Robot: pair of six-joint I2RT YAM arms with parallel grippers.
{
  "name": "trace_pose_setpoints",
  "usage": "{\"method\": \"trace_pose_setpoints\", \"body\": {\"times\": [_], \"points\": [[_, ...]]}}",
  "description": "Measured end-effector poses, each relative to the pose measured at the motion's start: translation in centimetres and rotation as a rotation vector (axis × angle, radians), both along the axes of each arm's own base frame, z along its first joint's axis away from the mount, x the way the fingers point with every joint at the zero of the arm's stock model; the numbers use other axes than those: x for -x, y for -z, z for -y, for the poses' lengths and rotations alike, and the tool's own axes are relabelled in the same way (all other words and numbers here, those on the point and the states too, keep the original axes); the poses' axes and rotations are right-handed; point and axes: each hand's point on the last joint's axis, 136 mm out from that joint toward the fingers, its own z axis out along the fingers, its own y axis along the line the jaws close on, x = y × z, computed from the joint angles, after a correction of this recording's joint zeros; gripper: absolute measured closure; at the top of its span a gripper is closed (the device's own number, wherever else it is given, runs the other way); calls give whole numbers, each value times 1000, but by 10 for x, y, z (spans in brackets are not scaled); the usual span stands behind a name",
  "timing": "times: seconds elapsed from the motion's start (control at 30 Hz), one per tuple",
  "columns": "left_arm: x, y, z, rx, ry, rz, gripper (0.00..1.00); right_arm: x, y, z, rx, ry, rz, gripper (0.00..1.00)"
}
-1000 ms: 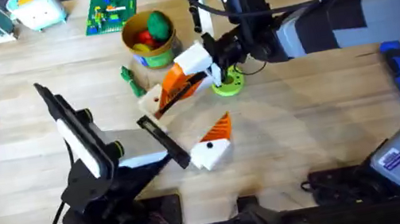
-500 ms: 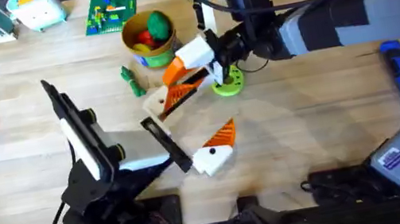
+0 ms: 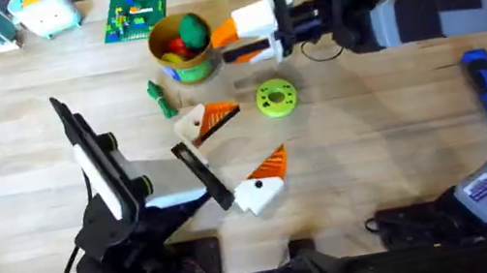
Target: Pick up the gripper from the table and insert it into the empty holder that is missing its gripper. Then pick up a screw, insert it into the mounting hole, and use the screwdriver to tighten it. Finally, clean up the table by picking up the vegetable and placing it into the bucket.
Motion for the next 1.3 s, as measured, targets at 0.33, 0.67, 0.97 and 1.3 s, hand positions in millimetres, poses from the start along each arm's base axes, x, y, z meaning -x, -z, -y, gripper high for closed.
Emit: {"method": "trace_pose_setpoints", "body": {"times": [0.33,0.67,0.97,1.3], "points": [[0,0,0,0,0,0,8,-45,-9,58,99,237,174,42],[0,0,0,0,3,0,8,-38,7,101,473,388,318,40],[0,0,0,0,3,0,7,18,14,86,760,207,544,38],[0,0,0,0,3,0,8,42,44,61,843,7,656,36]]}}
